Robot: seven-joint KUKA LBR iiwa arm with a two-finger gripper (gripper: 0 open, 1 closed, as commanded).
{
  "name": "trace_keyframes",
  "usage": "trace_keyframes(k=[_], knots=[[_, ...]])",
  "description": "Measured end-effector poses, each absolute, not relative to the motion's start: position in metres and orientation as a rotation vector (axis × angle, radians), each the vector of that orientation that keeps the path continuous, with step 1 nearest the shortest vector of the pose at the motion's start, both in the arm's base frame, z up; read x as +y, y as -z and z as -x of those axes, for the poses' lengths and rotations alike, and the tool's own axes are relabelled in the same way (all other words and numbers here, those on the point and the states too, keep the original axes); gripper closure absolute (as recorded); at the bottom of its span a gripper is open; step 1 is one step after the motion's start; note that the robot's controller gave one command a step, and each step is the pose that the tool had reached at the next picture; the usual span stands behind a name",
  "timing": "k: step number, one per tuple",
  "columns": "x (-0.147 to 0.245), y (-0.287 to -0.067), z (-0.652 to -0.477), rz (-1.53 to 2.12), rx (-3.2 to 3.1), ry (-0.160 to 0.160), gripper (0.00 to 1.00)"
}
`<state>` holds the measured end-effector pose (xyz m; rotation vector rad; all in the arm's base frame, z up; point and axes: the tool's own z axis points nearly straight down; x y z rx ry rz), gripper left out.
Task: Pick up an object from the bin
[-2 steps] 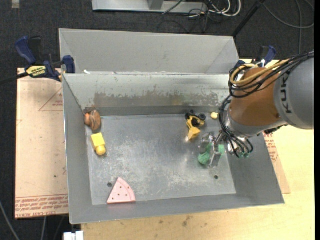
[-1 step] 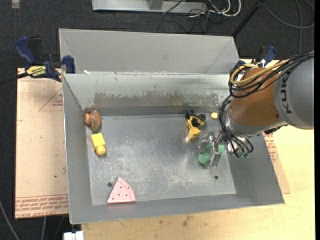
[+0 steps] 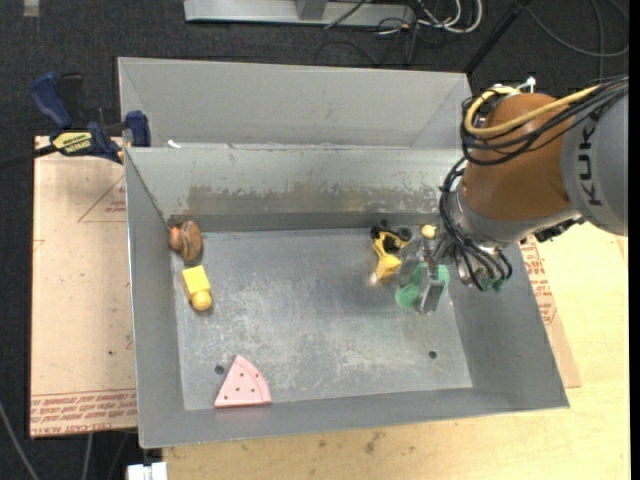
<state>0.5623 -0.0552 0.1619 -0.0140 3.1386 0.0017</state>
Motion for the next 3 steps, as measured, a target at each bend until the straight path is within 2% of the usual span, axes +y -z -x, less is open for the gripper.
trace_keyframes(k=[1,2,3], knots=[[-0.055,-0.162,-0.562,0.013,3.139,-0.002,1.00],[-0.039,-0.193,-0.557,-0.003,3.143,-0.002,1.00],[-0.035,-0.253,-0.569,0.003,3.141,-0.002,1.00]])
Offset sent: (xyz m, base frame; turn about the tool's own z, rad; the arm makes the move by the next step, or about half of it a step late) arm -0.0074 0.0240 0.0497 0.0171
